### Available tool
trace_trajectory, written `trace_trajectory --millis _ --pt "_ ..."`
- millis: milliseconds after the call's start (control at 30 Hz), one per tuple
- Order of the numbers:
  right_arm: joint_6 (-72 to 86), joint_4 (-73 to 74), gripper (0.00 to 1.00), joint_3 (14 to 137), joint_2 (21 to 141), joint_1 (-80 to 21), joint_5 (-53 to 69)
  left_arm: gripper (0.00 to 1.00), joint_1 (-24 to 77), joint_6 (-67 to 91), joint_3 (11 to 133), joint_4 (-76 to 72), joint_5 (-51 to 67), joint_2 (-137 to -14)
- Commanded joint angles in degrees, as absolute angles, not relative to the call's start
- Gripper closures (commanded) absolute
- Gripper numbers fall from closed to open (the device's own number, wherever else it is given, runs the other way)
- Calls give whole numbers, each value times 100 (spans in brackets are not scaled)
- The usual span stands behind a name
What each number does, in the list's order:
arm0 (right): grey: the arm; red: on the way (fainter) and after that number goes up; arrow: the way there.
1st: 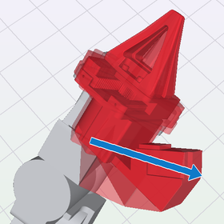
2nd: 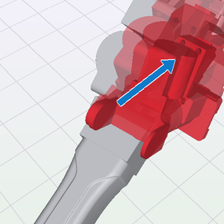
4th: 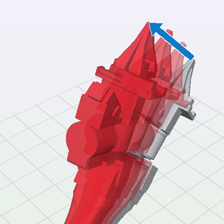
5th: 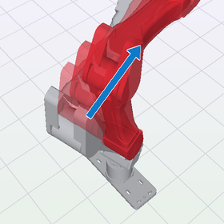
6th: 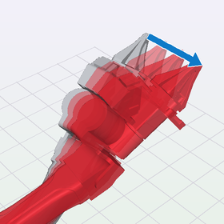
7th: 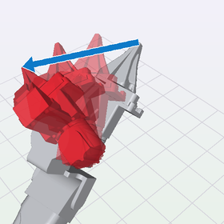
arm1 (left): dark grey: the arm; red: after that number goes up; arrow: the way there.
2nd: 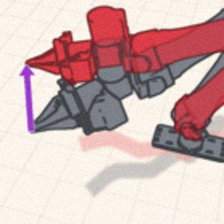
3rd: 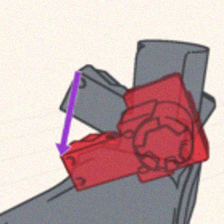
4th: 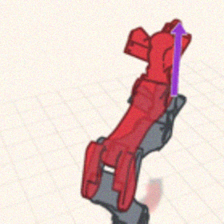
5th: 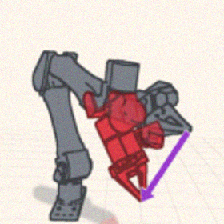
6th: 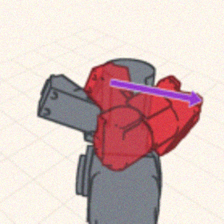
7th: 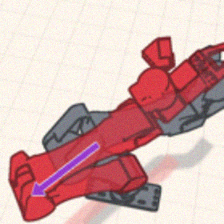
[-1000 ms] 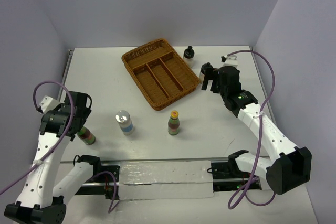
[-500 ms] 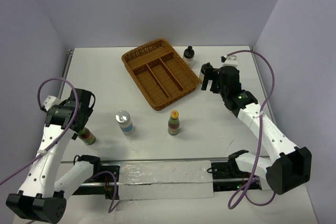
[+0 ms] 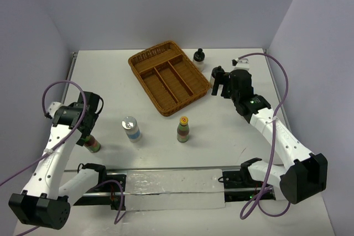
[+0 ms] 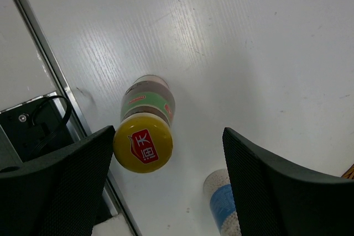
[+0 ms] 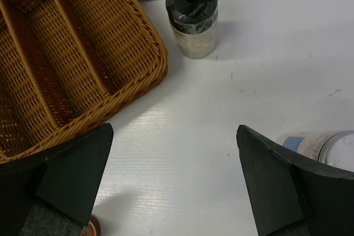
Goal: Organize the condiment bottles
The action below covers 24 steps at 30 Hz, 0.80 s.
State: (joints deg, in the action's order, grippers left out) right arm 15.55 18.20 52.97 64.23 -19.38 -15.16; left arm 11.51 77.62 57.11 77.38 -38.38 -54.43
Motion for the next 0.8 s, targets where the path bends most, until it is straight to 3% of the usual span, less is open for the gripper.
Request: trace_trajectory --millis 0,600,767 --pt "1547 1661 0 5420 6449 -1969 -1503 15 1107 8018 5655 7873 -3973 -5495" --pt "1547 1677 0 5404 6512 -1970 -1466 19 1107 8472 5406 7867 -3735 -5486" --pt "1547 1705 0 5409 6513 -1974 -1480 24 1107 8689 5326 7870 -3773 -5286"
